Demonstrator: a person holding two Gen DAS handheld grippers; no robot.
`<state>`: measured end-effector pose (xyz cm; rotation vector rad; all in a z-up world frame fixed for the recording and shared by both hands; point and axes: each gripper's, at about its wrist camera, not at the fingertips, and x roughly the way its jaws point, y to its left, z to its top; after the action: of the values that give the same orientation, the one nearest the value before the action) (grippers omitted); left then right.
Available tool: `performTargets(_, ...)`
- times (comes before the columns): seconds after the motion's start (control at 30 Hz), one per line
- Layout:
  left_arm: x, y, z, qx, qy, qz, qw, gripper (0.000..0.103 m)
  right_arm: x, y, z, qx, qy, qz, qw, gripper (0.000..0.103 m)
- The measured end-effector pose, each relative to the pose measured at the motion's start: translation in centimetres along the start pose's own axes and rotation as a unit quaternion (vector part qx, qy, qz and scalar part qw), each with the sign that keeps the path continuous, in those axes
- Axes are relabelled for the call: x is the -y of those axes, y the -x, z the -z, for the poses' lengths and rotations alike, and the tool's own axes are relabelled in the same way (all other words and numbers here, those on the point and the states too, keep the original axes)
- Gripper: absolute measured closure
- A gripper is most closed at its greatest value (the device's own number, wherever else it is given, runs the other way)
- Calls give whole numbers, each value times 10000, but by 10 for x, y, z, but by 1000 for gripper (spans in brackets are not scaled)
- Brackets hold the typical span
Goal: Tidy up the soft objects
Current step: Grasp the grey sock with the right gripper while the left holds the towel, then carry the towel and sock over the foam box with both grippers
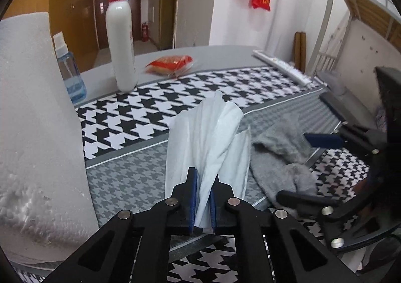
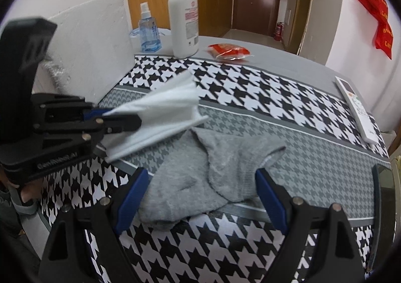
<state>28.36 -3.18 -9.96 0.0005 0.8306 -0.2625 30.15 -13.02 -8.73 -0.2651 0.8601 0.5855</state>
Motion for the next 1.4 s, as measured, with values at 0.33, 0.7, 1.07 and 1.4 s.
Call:
performTargets(0.33, -5, 7, 3, 184, 88, -99, 9997, 93, -2, -3, 0, -89, 39, 214, 9997, 45)
performTargets(0.7, 0, 27, 5, 521, -7, -12, 9986, 93, 3, 11, 5, 151, -334, 345, 9987, 84)
performTargets(1.07, 3, 65, 3, 922, -137, 59, 9956, 93, -4, 74, 10, 872, -559, 498, 9934, 84)
performTargets(1.4, 7, 115, 0, 1385, -177, -199, 9900, 93, -24, 105, -1, 1376, -516, 455, 9881, 84)
